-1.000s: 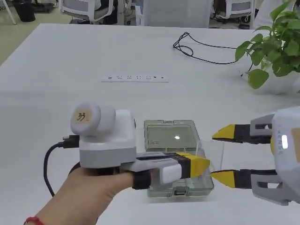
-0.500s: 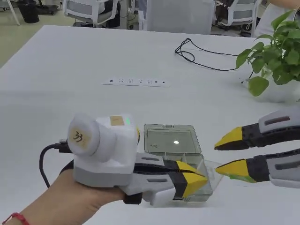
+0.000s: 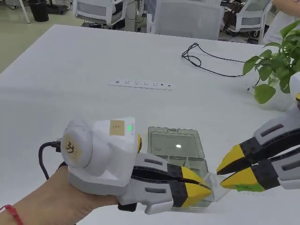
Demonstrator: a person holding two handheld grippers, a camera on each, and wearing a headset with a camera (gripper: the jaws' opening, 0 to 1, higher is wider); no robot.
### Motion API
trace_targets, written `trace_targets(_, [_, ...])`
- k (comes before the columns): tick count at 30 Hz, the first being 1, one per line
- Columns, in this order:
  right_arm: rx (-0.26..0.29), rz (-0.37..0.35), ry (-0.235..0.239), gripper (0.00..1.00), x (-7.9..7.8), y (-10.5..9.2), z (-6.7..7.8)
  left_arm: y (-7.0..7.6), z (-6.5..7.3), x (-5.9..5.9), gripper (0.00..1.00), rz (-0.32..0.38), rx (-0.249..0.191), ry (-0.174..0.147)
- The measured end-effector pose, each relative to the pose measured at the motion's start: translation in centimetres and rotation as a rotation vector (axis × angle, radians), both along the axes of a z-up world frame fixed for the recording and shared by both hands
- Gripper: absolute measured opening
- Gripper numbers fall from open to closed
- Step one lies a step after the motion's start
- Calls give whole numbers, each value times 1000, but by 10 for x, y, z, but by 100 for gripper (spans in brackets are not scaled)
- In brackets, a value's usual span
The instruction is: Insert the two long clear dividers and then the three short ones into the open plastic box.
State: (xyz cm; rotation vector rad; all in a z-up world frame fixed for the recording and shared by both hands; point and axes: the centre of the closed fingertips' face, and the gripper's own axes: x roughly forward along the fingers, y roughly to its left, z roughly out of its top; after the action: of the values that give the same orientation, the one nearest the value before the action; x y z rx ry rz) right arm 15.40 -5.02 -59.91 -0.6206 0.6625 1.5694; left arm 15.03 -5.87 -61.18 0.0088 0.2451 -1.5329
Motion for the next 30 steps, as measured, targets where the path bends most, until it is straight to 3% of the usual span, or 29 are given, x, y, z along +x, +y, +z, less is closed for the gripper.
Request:
trace_targets(3, [-1,27,34,8,-4,4,-1,1,0,0,0,5,0,-8])
trace_targets(15, [-4,71,79,3,-8,9,-5,4,-1,1,0,27,-14,-20])
trace_targets(30, [-10,61,82,2,-10,14,-8,7,-5,5,0,46,-12,-1])
